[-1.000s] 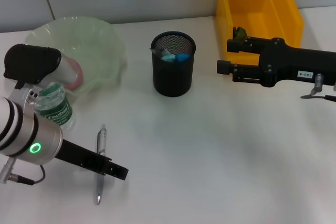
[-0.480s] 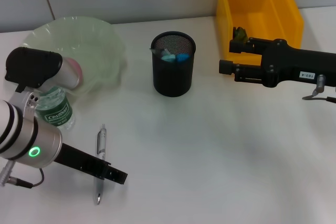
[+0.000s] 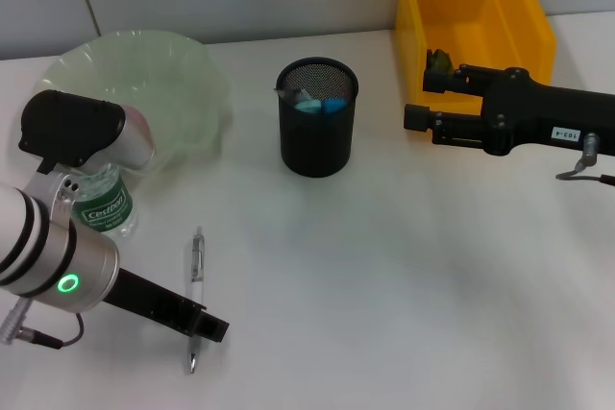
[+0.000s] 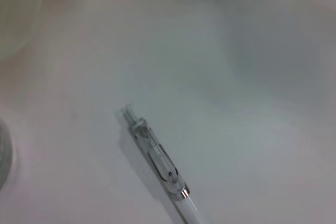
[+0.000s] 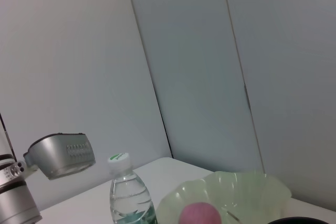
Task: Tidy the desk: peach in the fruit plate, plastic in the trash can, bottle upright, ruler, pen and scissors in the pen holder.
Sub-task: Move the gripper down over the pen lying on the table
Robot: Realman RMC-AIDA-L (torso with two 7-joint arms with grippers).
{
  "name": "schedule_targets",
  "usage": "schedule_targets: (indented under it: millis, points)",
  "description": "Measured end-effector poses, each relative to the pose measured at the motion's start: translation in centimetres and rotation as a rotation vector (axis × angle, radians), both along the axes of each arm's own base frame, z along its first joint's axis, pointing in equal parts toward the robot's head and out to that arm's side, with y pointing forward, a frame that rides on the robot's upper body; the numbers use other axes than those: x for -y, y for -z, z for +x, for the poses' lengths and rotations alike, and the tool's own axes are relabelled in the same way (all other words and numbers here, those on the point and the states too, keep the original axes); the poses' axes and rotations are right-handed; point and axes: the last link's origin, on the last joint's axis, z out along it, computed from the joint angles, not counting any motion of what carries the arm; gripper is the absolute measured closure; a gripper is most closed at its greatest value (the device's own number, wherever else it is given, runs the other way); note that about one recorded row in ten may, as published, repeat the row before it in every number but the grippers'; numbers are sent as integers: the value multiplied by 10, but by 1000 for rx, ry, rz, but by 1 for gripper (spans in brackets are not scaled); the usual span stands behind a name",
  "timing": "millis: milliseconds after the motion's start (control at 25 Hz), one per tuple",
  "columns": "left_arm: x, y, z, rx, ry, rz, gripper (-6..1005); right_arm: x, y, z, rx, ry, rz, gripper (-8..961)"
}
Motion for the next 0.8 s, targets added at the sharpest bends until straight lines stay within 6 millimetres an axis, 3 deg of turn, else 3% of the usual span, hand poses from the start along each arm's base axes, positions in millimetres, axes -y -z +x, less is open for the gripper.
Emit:
schedule_targets:
  millis: [360,680,800]
  points:
    - [1,1,0,-32,20,-10,486,2,0,0,-12,9,-10,232]
    - [4,6,6,-46,43,-35,741,3,-3,-1,-32,8,-11,232]
    - [4,7,7,-43,44,-35,739,3,-4,-1,-35,7,-10,232]
